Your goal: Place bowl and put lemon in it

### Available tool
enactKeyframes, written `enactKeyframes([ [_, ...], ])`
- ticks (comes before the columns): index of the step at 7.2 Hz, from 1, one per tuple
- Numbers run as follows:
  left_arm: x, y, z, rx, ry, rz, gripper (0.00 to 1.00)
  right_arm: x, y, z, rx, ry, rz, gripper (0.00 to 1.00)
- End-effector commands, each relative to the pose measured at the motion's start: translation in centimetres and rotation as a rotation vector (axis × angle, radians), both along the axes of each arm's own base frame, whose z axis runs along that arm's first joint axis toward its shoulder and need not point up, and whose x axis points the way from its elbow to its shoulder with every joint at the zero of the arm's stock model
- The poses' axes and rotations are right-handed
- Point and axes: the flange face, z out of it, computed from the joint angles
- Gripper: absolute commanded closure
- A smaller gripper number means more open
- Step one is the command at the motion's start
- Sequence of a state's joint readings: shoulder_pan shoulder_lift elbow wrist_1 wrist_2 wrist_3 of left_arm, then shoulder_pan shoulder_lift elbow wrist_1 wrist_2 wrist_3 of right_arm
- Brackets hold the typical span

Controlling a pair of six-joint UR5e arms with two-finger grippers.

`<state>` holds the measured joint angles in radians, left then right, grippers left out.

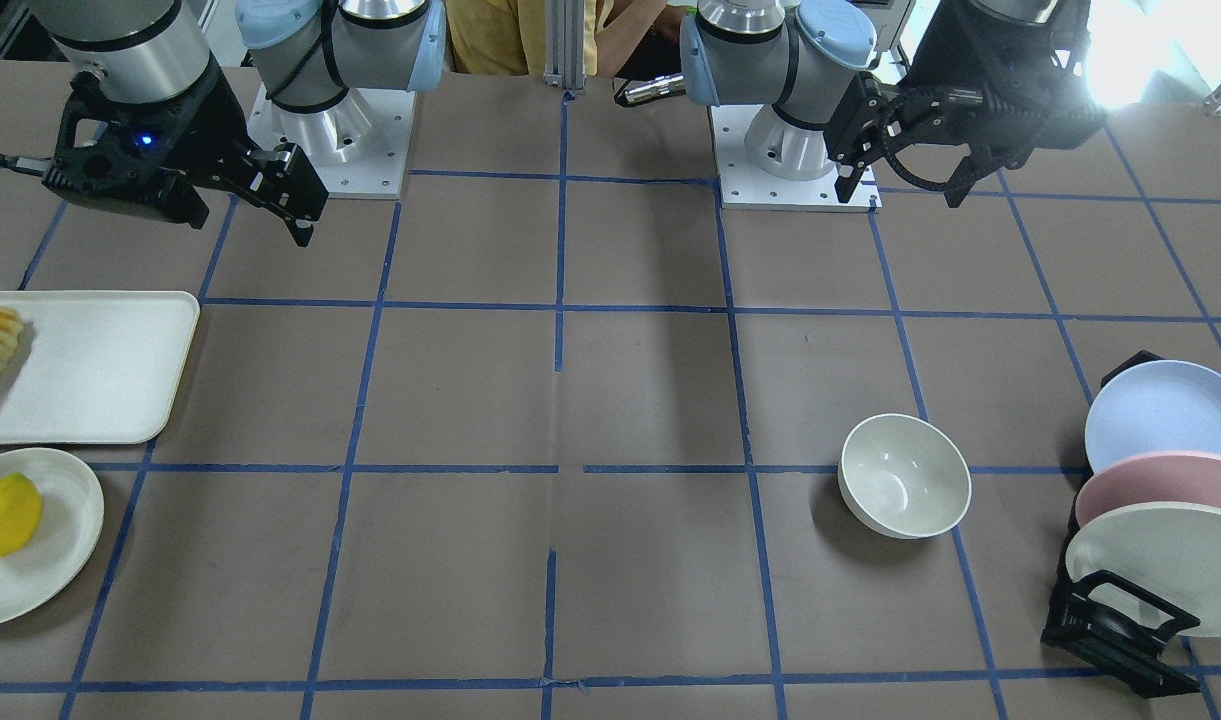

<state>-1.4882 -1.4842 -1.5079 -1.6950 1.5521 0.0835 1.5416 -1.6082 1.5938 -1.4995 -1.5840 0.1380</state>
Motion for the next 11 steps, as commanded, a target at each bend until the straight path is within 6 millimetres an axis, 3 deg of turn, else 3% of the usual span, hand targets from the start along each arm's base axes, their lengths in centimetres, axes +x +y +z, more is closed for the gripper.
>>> enactKeyframes([
  [1, 1.0, -0.5, -1.7, 0.037, -0.002, 0.002, 0.0, -0.3, -0.1, 0.0, 0.001, -0.005, 0.009, 0.0],
  [2, 1.5, -2.7, -4.4, 0.059, 0.004, 0.024, 0.0, -0.4, -0.1, 0.0, 0.0, -0.002, 0.009, 0.0],
  [3, 2.8, -6.3, -7.7, 0.053, -0.004, 0.021, 0.0, -0.4, -0.1, 0.0, -0.003, -0.002, 0.009, 0.0],
  [4, 7.3, -9.7, -12.5, 0.107, 0.007, 0.08, 0.0, -0.3, -0.5, -0.7, 0.014, 0.001, 0.012, 0.0],
  [5, 12.2, -11.6, -16.1, 0.121, 0.023, 0.036, 0.0, -0.9, -1.3, -1.6, 0.028, 0.006, 0.001, 0.0],
  [6, 14.1, -12.7, -18.9, 0.131, 0.034, 0.037, 0.0, -3.2, -2.2, -1.9, 0.024, 0.007, -0.042, 0.0],
  [7, 15.1, -13.8, -21.3, 0.103, 0.019, 0.033, 0.0, -7.4, -3.0, -2.4, 0.032, 0.005, -0.108, 0.0],
  [8, 15.8, -13.7, -24.3, 0.133, 0.029, 0.029, 0.0, -11.9, -4.1, -3.5, 0.044, 0.038, -0.107, 0.0],
  [10, 17.8, -13.4, -27.5, 0.106, 0.025, 0.025, 0.0, -17.7, -6.6, -5.7, 0.014, 0.059, 0.003, 0.0],
  [11, 18.1, -13.3, -28.5, 0.112, 0.031, 0.031, 0.0, -19.8, -6.7, -6.5, 0.026, 0.044, 0.009, 0.0],
])
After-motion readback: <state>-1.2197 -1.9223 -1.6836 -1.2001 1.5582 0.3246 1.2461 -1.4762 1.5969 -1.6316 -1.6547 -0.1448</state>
